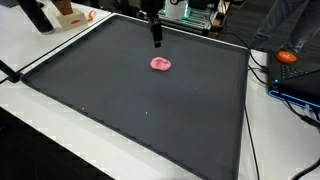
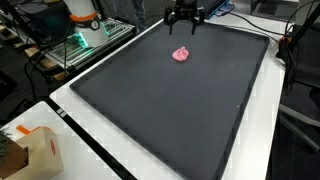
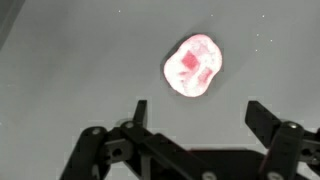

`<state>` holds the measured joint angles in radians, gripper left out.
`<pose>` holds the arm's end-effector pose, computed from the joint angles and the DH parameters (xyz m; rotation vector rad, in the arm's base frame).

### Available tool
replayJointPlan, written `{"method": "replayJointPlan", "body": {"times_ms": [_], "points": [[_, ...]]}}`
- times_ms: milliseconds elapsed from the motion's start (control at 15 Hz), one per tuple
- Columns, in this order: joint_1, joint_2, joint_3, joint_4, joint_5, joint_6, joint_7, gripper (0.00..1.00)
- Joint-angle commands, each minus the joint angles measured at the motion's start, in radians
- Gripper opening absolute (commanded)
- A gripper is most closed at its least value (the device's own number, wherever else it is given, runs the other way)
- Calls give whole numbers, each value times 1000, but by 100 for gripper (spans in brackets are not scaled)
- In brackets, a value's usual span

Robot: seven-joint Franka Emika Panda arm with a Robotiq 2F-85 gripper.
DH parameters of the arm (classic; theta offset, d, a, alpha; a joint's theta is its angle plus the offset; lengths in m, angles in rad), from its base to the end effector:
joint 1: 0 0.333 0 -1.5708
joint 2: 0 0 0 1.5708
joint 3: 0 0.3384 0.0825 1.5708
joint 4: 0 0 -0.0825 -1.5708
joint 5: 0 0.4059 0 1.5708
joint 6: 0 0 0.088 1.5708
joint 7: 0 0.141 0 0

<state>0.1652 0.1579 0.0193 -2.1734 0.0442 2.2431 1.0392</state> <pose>0.5509 0.1053 0.2861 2.8179 -1.3333 -0.1452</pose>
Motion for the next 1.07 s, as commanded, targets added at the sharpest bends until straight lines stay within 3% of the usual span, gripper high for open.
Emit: {"method": "replayJointPlan", "body": {"times_ms": [0,400,1000], "points": [[-17,-11,27,41,-23,-92,-170,100],[17,49,70,117,-57,-177,-374,100],[94,173,120,202,-170,-210,-642,100]]}}
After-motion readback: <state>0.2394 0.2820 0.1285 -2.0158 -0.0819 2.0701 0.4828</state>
